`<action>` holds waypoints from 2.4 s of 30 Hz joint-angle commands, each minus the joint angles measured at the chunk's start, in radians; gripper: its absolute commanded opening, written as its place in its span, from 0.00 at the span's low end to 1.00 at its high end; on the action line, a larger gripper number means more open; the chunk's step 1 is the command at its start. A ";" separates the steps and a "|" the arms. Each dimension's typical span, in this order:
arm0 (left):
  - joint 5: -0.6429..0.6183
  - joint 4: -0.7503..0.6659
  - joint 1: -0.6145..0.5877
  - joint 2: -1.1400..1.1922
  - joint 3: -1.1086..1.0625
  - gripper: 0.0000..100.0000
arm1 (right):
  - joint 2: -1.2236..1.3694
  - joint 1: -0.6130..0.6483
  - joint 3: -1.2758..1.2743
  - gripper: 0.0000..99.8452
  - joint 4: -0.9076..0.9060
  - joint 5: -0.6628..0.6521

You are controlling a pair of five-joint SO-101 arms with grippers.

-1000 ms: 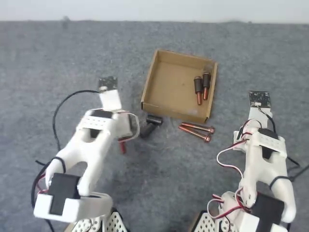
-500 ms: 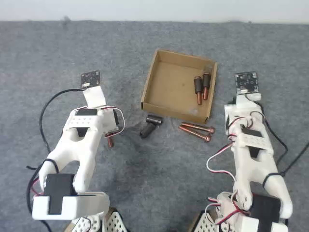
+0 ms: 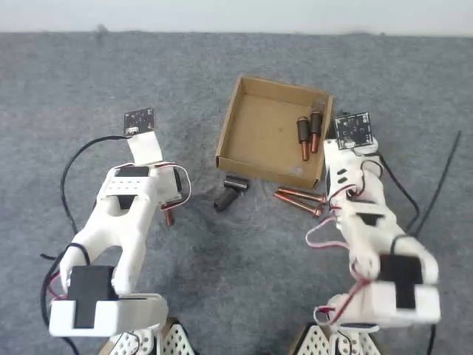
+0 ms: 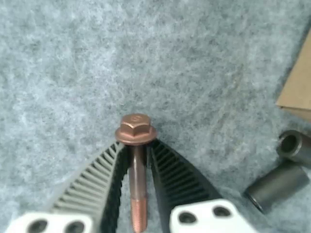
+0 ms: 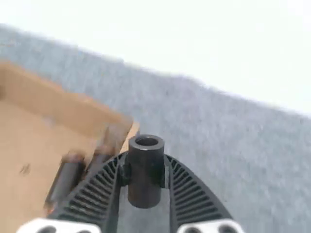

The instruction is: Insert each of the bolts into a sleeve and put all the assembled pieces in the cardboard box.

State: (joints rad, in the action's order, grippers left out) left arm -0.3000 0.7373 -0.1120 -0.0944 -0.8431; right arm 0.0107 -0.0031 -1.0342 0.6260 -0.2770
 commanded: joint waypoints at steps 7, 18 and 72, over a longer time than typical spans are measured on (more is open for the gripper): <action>0.009 -0.084 -0.003 -0.032 -0.004 0.01 | 0.229 0.062 0.196 0.01 0.377 0.127; 0.009 -0.084 -0.003 -0.032 -0.001 0.01 | 0.231 0.200 0.155 0.01 0.369 0.440; 0.008 -0.356 0.126 -0.043 0.157 0.01 | 0.239 0.549 -0.600 0.01 1.027 0.333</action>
State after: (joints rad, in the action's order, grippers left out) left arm -0.3000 0.4365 -0.0552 -0.0928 -0.7679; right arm 0.2578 0.5355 -1.6111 1.6341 0.0713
